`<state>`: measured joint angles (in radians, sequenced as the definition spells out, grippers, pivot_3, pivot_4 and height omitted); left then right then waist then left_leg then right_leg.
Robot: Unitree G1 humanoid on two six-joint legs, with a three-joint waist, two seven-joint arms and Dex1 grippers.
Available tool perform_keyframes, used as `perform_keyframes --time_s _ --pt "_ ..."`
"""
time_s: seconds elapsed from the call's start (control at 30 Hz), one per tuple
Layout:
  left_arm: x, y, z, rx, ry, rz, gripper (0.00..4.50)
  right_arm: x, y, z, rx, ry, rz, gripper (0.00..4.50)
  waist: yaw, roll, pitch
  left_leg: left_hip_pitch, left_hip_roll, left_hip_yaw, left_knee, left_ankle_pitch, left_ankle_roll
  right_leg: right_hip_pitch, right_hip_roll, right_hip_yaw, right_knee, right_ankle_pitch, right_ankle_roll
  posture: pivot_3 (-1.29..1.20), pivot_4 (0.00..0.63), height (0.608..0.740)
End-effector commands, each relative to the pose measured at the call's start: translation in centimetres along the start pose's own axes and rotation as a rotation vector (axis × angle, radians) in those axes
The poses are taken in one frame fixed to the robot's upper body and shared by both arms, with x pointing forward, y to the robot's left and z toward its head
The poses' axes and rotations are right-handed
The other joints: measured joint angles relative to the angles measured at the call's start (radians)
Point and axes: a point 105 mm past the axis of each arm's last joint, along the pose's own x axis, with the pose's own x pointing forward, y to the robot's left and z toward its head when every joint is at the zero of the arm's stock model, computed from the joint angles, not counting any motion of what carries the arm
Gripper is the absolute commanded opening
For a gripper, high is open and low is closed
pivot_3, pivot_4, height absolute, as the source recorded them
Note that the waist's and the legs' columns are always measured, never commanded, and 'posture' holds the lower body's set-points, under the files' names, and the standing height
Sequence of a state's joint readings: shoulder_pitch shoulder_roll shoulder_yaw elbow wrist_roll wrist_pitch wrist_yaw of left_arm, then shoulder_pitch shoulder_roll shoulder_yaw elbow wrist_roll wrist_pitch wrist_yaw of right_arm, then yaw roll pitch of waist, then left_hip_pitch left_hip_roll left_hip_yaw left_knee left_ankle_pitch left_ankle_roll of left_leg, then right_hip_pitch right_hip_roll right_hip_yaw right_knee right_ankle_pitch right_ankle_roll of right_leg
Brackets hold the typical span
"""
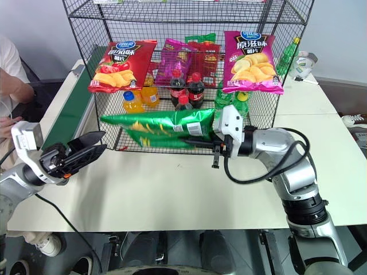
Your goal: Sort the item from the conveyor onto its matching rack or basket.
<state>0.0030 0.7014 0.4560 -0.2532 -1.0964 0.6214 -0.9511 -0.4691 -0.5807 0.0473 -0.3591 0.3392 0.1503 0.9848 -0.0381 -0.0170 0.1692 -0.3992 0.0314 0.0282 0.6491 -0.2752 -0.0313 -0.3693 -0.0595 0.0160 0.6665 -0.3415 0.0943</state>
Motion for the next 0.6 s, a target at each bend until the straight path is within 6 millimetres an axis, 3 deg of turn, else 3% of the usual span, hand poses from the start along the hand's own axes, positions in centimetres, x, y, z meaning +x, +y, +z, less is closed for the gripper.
perform_keyframes --time_s 0.03,0.23,0.43,0.6 --pt "-0.1 0.6 1.7 0.094 -0.067 0.044 4.44 -0.3 -1.8 2.7 -0.344 -0.033 -0.14 0.0 0.0 0.0 0.0 0.0 0.0 0.0 0.0 0.0 0.0 0.0 0.0 0.0 0.0 0.0 0.0 0.0 0.15 0.739" --pt "1.3 1.0 1.5 0.142 -0.071 0.038 4.44 -1.1 -4.7 3.8 -0.634 -0.045 -0.345 0.0 0.001 0.0 0.0 -0.001 0.0 0.0 0.001 0.0 -0.001 0.0 0.0 0.0 0.0 0.0 0.0 0.0 0.15 0.739" --pt "2.4 1.3 2.0 0.201 -0.104 0.057 4.44 -0.5 -7.3 -1.3 -0.794 0.241 -0.381 0.0 -0.003 -0.001 0.0 0.0 0.0 0.0 0.001 0.001 -0.002 0.0 0.0 0.0 0.001 0.0 0.0 0.0 0.15 0.739" --pt "2.0 1.4 1.9 0.308 -0.089 0.105 4.44 1.1 -10.2 -2.9 -0.847 0.379 -0.493 0.0 -0.011 0.0 0.0 -0.001 0.001 0.002 0.001 0.005 -0.008 -0.004 0.002 0.003 0.004 0.0 0.0 0.0 0.15 0.739"
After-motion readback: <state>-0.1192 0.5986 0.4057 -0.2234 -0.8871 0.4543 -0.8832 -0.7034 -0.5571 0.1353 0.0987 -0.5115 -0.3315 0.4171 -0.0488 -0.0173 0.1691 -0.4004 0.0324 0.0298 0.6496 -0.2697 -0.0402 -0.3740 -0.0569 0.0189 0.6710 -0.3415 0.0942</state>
